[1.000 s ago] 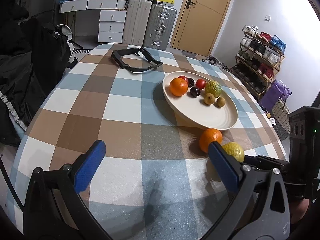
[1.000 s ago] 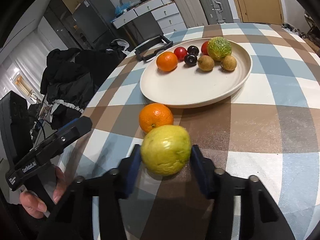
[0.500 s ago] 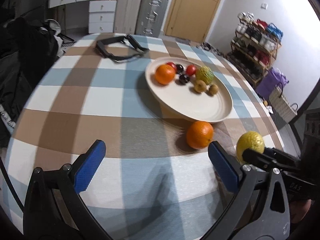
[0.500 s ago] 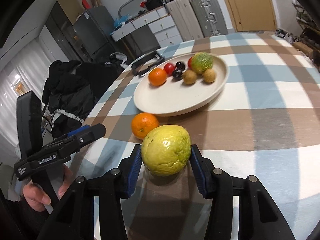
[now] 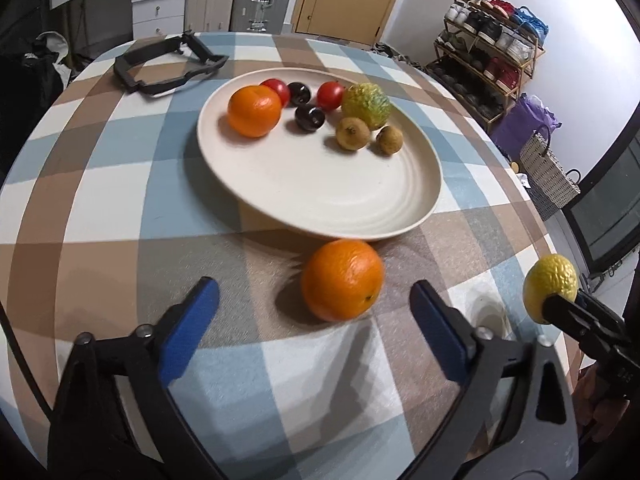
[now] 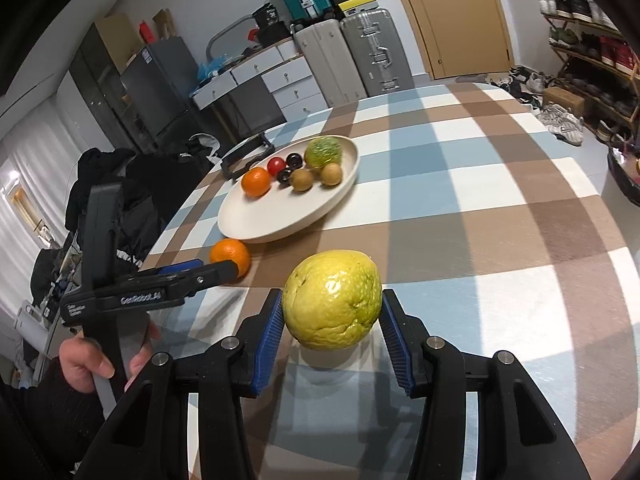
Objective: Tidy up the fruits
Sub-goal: 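Grasp the orange with the left tool while the right tool lifts its fruit, then carry the orange and yellow-green fruit onto the plate and open both tools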
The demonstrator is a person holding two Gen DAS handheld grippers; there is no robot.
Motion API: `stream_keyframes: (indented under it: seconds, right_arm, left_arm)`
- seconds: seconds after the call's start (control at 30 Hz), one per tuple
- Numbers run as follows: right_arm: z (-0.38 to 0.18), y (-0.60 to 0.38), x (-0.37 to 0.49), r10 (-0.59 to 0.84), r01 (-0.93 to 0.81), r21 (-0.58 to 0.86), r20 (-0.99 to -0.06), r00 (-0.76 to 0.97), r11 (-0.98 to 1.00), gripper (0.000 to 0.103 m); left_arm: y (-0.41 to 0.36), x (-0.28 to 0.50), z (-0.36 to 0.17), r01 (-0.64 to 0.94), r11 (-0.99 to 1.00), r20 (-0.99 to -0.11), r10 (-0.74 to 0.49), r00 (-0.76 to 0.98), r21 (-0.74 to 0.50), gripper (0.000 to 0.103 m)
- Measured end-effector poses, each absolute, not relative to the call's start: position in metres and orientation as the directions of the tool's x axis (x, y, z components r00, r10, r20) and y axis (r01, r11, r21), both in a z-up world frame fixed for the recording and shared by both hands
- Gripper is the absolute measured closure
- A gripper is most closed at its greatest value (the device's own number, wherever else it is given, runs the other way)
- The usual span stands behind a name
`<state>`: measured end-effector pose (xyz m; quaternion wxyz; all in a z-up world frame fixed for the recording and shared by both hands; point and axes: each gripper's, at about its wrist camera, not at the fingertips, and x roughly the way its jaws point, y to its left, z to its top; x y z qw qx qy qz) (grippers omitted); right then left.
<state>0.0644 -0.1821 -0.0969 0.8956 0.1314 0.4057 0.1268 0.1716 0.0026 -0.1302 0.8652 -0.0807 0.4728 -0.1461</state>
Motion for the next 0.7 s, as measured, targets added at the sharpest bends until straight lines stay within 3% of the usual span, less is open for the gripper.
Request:
stream_keyframes:
  seconds: [0.07,0.13,0.2,0.7]
  right_arm:
    - [-0.096,-0.186,0.063,0.331,-0.115,0.340,-0.691,0.642,0.933,0.054]
    - [-0.095,-0.188,0.062,0.333,-0.113,0.345,-0.687,0.645,0.932,0.054]
    - [-0.094,-0.190,0.062,0.344,-0.110,0.363,-0.680,0.647,0.925,0.054]
    - [-0.073,-0.178,0.067,0.368,-0.161,0.357,-0.647,0.668,0.920,0.054]
  left_arm:
    - [0.001,0.174,-0.129,0.185,0.940,-0.794,-0.340,0.505,-0.285,0.027]
    - [0.002,0.175,-0.129,0.192,0.932,-0.788,-0.362,0.497,-0.307,0.052]
    - [0.003,0.175,-0.128,0.208,0.916,-0.779,-0.402,0.482,-0.344,0.067]
    - [0.023,0.158,-0.097,0.233,0.901,-0.741,-0.434,0.512,-0.366,0.067]
